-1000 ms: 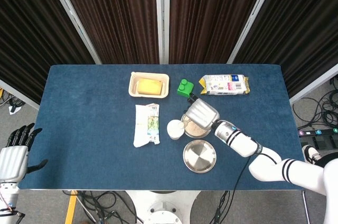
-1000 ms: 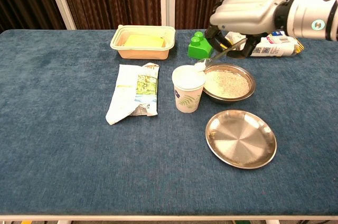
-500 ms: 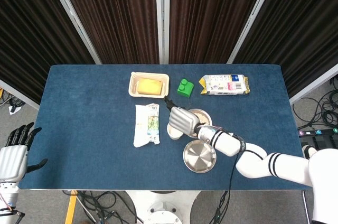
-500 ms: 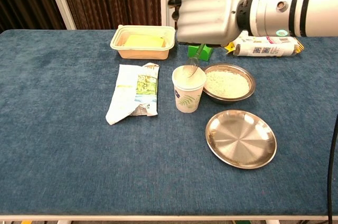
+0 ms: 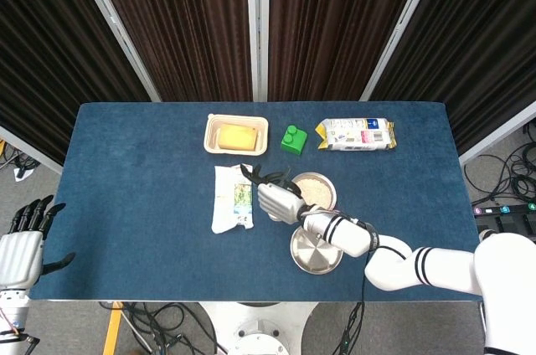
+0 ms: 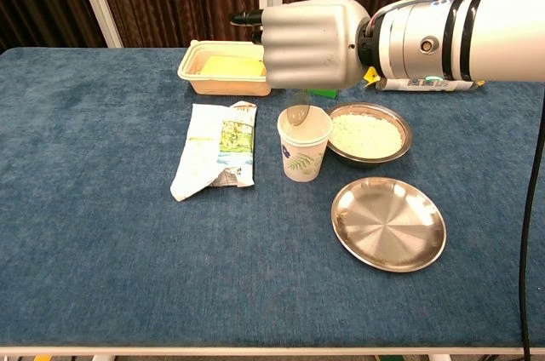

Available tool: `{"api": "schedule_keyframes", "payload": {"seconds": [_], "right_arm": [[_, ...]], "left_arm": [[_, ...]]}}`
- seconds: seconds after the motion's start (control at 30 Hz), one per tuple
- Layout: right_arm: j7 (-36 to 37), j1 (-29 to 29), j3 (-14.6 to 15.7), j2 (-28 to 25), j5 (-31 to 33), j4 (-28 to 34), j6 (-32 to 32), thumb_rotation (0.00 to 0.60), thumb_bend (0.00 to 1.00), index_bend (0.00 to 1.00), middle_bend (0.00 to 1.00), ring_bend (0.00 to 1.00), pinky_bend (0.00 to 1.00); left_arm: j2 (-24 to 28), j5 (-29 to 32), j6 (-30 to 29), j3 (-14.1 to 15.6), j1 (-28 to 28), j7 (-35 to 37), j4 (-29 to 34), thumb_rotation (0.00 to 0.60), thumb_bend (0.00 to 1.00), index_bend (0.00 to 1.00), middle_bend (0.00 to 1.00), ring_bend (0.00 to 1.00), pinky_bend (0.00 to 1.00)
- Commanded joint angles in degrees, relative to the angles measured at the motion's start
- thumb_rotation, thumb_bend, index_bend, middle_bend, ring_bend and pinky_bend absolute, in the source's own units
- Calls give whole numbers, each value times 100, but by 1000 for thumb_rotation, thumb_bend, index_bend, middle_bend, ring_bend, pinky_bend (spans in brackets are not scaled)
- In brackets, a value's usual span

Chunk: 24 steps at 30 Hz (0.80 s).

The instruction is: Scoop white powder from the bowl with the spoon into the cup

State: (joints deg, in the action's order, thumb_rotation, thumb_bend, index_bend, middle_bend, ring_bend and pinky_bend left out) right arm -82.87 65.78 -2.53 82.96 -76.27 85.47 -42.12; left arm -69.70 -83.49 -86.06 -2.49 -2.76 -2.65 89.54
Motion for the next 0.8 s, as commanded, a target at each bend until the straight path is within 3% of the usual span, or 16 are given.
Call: {"api": "schedule_keyframes", "payload": {"seconds": [0.03, 0.53, 0.8], "right_arm": [[-145, -39, 6, -21, 195, 155, -144, 600, 327, 612, 576, 243, 16], [120, -250, 130, -237, 539, 519, -584, 600, 327, 622, 589, 243, 16], [1434, -767, 93, -347, 339, 628, -1250, 600, 327, 622, 589, 243, 16]], "left_arm": [[7, -6, 4, -5, -7, 4, -4, 600, 74, 221, 180, 92, 110], [-64, -70, -104, 26, 60, 131, -198, 600, 73, 221, 180, 92, 111], [-88, -112, -102, 13, 34, 138, -222, 600, 73, 221, 180, 92, 110]]}}
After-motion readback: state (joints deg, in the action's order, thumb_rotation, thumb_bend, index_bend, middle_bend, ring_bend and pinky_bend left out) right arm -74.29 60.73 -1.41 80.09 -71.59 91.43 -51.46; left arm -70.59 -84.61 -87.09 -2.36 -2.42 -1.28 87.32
